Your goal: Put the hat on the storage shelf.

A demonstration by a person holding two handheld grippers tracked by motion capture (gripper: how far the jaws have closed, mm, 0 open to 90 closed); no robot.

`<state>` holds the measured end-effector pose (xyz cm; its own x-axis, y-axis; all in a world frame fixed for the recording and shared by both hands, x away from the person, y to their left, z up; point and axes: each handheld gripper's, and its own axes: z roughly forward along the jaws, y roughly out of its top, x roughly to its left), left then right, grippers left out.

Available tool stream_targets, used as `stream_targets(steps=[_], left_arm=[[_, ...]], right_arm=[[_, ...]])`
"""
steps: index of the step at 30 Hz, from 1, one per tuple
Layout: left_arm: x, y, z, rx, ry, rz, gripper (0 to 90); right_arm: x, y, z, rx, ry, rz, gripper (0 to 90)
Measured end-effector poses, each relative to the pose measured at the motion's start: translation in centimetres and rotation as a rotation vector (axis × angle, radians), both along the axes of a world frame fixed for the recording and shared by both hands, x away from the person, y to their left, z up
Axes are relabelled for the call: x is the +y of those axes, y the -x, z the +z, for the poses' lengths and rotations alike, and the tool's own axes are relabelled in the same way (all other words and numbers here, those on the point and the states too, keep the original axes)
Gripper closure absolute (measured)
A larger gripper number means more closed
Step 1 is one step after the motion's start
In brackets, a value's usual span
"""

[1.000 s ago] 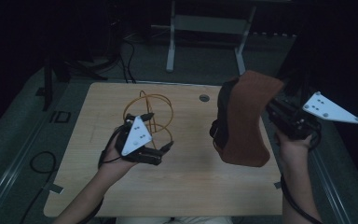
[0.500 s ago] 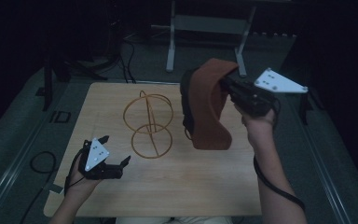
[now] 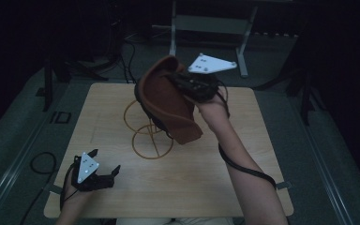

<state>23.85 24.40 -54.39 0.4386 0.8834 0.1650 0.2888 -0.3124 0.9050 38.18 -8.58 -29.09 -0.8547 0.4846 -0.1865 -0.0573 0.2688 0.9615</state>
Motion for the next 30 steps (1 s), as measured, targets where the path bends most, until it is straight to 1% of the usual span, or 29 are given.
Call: stream_targets(steps=[1, 6, 10, 11, 13, 16, 20, 21, 24, 26, 30], left_arm=[[0.2, -0.1, -0.1, 0.009, 0.005, 0.002, 4.4], [0.7, -0.3, -0.9, 0.025, 0.007, 0.013, 4.4], [0.9, -0.4, -1.1, 0.036, 0.017, 0.008, 4.4], [0.9, -0.5, -1.1, 0.034, 0.016, 0.006, 4.5], [0.9, -0.5, -1.1, 0.028, 0.013, 0.007, 4.4], [0.9, -0.5, -1.2, 0.032, 0.026, 0.003, 4.4], [1.0, -0.5, -1.3, 0.039, 0.03, -0.009, 4.4], [1.0, -0.6, -1.4, 0.043, 0.034, -0.01, 4.5], [1.0, -0.6, -1.6, 0.052, 0.03, -0.01, 4.5], [1.0, -0.6, -1.6, 0.053, 0.029, -0.011, 4.5], [1.2, -0.6, -1.6, 0.052, 0.046, -0.008, 4.5]], right_arm=[[0.8, -0.2, -0.1, 0.003, 0.013, 0.009, 88.0], [4.3, -1.1, -1.0, 0.039, 0.075, 0.049, 87.9], [6.4, -2.0, -1.8, 0.053, 0.128, 0.053, 87.9], [6.8, -2.2, -2.1, 0.065, 0.137, 0.052, 87.9], [7.6, -2.7, -2.6, 0.078, 0.162, 0.053, 87.9], [8.6, -3.5, -3.5, 0.106, 0.202, 0.047, 87.8], [9.4, -4.0, -4.2, 0.133, 0.211, 0.055, 87.8], [9.6, -4.1, -4.4, 0.137, 0.22, 0.061, 87.7], [10.4, -4.3, -4.8, 0.149, 0.271, 0.065, 87.6], [10.9, -4.4, -5.1, 0.152, 0.279, 0.069, 87.5], [11.4, -4.3, -5.2, 0.152, 0.276, 0.072, 87.4]])
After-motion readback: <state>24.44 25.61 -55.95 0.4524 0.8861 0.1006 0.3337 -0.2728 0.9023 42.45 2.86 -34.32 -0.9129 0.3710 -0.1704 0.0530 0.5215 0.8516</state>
